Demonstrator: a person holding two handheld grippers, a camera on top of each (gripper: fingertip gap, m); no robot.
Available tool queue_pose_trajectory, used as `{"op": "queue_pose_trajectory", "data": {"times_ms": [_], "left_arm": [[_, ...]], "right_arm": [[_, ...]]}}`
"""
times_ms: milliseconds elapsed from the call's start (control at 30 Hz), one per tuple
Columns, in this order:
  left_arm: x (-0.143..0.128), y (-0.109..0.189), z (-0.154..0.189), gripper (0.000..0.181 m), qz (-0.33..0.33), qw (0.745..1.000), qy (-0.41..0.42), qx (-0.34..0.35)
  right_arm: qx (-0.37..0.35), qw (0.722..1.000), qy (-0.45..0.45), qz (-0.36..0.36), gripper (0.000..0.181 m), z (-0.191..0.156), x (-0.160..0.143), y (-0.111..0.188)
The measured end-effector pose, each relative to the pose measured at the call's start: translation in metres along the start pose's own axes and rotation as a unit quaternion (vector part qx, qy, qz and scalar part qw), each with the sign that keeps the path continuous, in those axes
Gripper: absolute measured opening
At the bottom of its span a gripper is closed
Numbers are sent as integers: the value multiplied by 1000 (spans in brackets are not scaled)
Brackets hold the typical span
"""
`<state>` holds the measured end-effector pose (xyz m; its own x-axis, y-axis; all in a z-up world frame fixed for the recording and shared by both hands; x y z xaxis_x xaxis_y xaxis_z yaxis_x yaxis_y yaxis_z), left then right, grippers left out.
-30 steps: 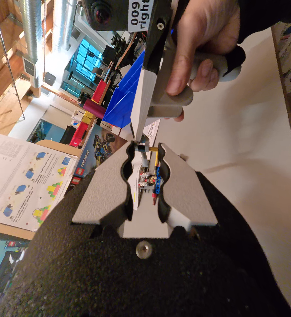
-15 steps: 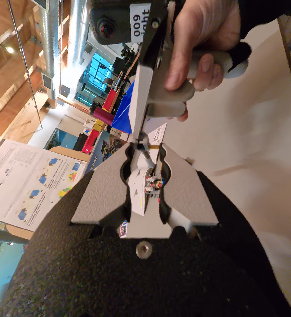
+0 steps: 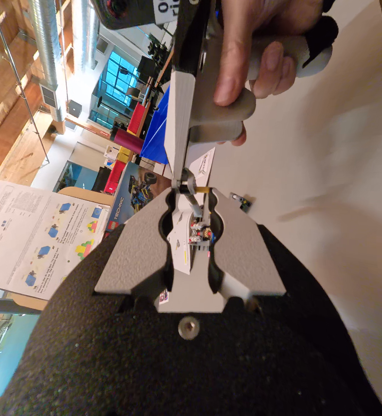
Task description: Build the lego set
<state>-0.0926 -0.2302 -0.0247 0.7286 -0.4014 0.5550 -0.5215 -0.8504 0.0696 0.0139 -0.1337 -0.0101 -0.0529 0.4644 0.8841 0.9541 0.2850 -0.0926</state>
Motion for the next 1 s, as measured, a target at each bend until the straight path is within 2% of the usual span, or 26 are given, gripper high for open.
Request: {"op": "queue_pose_trajectory", "data": {"times_ms": [300,467,567,633,867,1000], "left_arm": [[-2,-5,0,25,-26,999,26,-2],[-5,-11,3,25,-32,999,22,7],[-6,-14,4,26,-35,999,1,21],[-5,-16,5,26,-29,999,-2,25],[-7,-23,7,27,-9,1000,-4,27],[-10,-24,7,45,-5,998,55,21]], "right_arm": [[-17,1000,2,3,6,4,-1,1],[-37,999,38,-6,8,7,0,3],[-31,999,37,2,14,7,0,4],[-30,999,42,8,8,10,0,6],[-6,995,96,-2,7,14,1,13],[4,982,180,-50,7,12,0,22]]}}
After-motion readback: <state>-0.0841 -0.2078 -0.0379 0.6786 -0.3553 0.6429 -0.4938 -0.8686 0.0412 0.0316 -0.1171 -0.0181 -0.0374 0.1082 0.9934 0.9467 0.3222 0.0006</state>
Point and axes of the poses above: each gripper's, where its closed fingertips meet, y back along the fingers, x out of its top, z = x × y across the jaws, the point moved 9 cm from there along y, back along the fingers, and after that the axes turned 14 degrees about z, right-handed, at the moved point
